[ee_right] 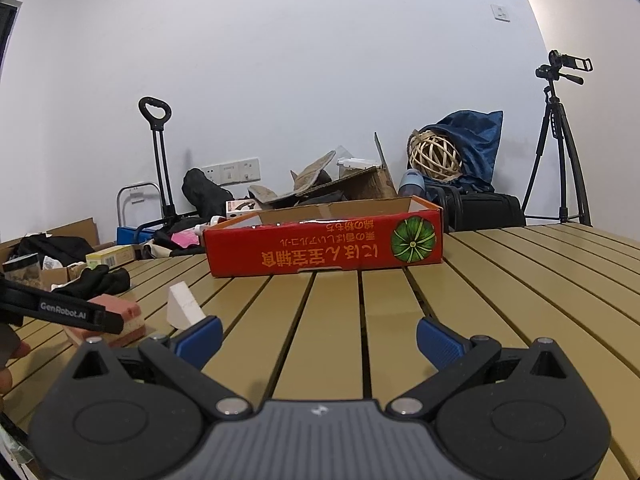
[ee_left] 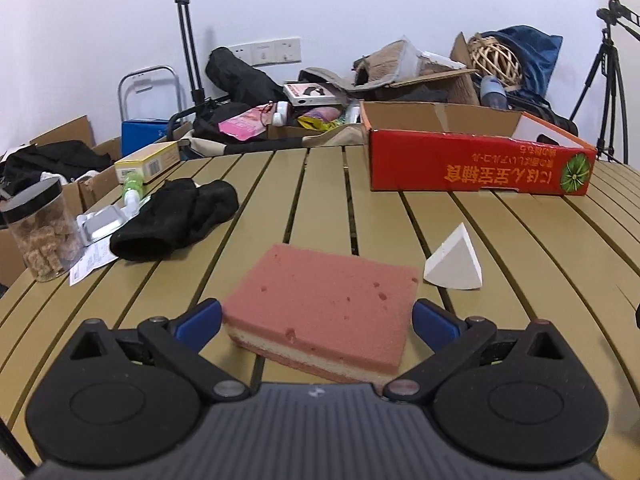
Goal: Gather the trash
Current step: 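Move the left gripper to the pink-and-white sponge and close on it, then lift the pink sponge with the left gripper while the right gripper approaches the white triangular foam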
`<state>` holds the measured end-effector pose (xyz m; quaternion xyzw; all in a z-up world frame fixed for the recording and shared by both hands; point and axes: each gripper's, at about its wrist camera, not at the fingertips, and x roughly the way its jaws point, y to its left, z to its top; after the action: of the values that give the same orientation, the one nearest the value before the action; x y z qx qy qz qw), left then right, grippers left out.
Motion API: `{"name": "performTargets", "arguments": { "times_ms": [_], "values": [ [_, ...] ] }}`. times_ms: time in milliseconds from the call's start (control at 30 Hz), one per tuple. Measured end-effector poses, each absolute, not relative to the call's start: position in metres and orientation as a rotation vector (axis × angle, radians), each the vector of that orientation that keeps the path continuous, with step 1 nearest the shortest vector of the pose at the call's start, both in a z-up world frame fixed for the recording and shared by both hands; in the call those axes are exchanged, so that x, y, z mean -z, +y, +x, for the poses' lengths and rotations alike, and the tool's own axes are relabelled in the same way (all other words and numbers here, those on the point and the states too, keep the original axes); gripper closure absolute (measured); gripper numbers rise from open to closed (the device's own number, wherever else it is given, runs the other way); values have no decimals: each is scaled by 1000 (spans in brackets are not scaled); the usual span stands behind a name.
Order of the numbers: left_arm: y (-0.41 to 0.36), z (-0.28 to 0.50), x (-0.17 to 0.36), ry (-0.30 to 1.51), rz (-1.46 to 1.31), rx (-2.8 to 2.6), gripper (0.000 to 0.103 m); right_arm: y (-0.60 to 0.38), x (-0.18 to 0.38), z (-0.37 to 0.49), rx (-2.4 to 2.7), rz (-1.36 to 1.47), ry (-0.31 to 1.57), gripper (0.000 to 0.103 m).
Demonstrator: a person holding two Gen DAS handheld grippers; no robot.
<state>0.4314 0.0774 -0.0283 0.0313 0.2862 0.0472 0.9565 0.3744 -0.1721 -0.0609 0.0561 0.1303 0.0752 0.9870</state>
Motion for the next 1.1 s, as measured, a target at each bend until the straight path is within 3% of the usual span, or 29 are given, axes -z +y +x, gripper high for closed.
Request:
{"name": "performTargets", "arguments": {
  "times_ms": [233, 300, 367, 467, 1100],
  "values": [
    [79, 434, 33, 598, 45, -68, 4, -172, 61, 374, -145, 106, 254, 0],
    [79, 435, 36, 613, 45, -65, 12, -172, 61, 374, -143, 107, 254, 0],
    [80, 435, 38, 623, 40, -57, 29, -172, 61, 373, -144, 107, 254, 0],
    [82, 433, 37, 627, 16, -39, 45, -172, 61, 373, -146, 106, 253, 0],
    [77, 395, 21, 514, 12, -95, 55, -178, 60, 370, -138, 110, 255, 0]
  ]
}}
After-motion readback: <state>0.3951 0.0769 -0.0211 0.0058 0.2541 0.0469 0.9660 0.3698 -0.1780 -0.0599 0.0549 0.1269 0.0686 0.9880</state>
